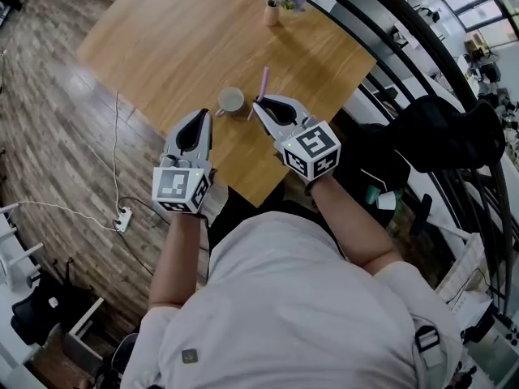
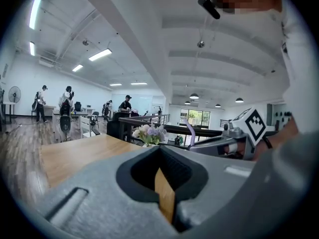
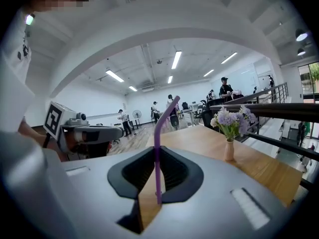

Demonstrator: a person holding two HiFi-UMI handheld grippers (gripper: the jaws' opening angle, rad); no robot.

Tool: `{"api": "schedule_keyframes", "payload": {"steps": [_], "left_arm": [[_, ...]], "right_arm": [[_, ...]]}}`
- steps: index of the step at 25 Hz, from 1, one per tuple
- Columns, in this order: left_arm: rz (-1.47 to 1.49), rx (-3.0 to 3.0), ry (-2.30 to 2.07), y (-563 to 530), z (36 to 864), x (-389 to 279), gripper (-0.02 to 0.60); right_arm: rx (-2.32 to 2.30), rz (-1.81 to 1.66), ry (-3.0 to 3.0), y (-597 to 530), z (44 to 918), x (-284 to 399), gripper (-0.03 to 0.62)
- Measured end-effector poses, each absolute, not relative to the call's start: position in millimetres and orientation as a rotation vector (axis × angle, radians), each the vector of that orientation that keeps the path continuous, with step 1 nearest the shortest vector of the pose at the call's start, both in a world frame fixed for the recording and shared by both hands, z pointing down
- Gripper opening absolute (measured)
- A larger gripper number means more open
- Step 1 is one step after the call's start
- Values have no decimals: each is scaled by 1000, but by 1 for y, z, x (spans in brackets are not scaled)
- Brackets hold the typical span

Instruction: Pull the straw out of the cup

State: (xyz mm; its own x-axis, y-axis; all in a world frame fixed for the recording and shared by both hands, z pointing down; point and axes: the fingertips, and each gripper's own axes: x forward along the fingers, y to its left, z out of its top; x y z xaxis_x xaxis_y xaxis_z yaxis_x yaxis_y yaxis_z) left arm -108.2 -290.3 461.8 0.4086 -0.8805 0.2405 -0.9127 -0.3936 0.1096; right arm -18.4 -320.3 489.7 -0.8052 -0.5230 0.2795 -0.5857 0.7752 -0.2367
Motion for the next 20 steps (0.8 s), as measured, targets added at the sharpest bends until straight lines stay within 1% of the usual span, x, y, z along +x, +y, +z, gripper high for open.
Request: {"api": "schedule_keyframes", "payload": {"steps": [12, 20], "left_arm": [[139, 2530, -1695, -258, 389, -76, 5], [106, 2541, -1737, -236, 369, -54, 5]], "right_arm": [[877, 315, -2894, -285, 410, 20, 43], [860, 281, -2926, -271, 389, 45, 43]]}}
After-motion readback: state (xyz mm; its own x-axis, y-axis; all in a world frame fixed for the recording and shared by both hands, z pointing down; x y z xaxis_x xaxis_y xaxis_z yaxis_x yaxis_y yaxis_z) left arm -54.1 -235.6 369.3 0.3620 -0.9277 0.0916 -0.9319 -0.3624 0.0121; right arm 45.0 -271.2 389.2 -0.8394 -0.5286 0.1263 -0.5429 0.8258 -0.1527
